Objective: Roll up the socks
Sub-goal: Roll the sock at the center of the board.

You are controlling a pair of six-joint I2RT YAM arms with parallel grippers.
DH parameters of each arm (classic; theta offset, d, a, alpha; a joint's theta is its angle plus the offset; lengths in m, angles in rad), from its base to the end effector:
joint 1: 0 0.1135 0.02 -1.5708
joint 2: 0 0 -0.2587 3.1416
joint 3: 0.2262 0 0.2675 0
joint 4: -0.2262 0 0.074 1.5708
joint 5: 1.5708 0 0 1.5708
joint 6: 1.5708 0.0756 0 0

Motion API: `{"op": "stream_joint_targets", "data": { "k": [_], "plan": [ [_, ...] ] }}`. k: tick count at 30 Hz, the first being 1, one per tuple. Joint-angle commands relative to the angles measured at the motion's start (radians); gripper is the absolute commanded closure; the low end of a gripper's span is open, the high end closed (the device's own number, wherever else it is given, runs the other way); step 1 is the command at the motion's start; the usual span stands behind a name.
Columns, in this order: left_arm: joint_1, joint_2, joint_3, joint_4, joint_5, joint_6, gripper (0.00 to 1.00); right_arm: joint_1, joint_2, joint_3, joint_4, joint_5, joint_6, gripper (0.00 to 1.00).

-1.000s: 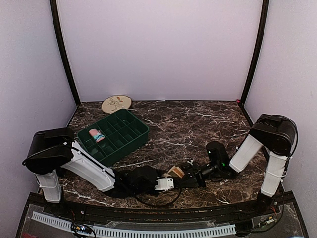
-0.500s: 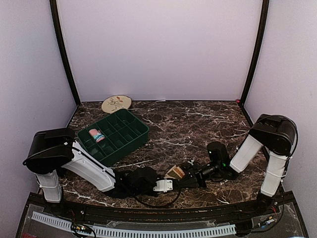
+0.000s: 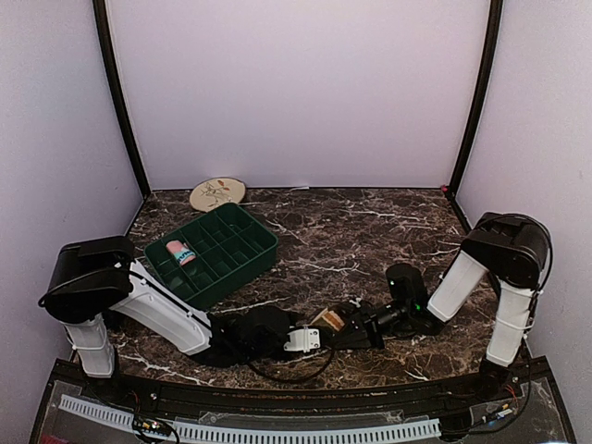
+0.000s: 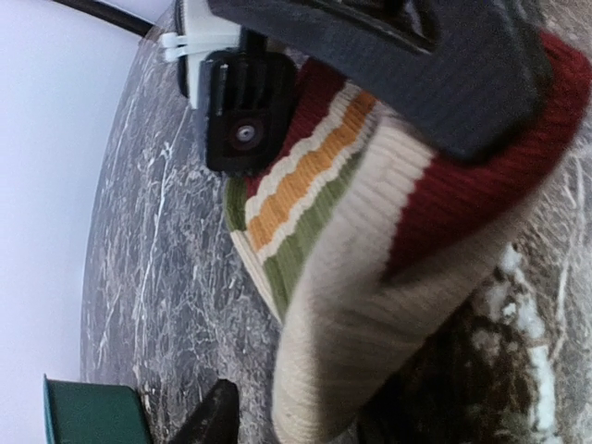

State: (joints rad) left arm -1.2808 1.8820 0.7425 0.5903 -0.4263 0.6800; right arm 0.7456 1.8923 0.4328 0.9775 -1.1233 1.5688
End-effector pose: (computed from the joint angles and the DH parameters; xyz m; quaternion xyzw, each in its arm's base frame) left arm 0.1399 -0.3595 0.0735 0.6507 0.5605 0.0349 0.5110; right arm 0.1631 0.2433 0.0571 -0.0369 -0.7739 -0.5845 0.2410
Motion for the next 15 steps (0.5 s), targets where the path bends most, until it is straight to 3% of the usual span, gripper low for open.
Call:
{"op": "stream_joint_targets", "data": {
  "k": [1, 15],
  "plan": [
    [0.003, -0.009, -0.058, -0.141, 0.042, -0.009, 0.48, -0.011, 0.025, 0.015, 0.031, -0.012, 0.033, 1.0],
    [-0.035, 0.0, -0.052, -0.162, 0.049, -0.022, 0.43, -0.012, 0.046, 0.022, 0.098, -0.009, 0.077, 1.0]
  ]
}}
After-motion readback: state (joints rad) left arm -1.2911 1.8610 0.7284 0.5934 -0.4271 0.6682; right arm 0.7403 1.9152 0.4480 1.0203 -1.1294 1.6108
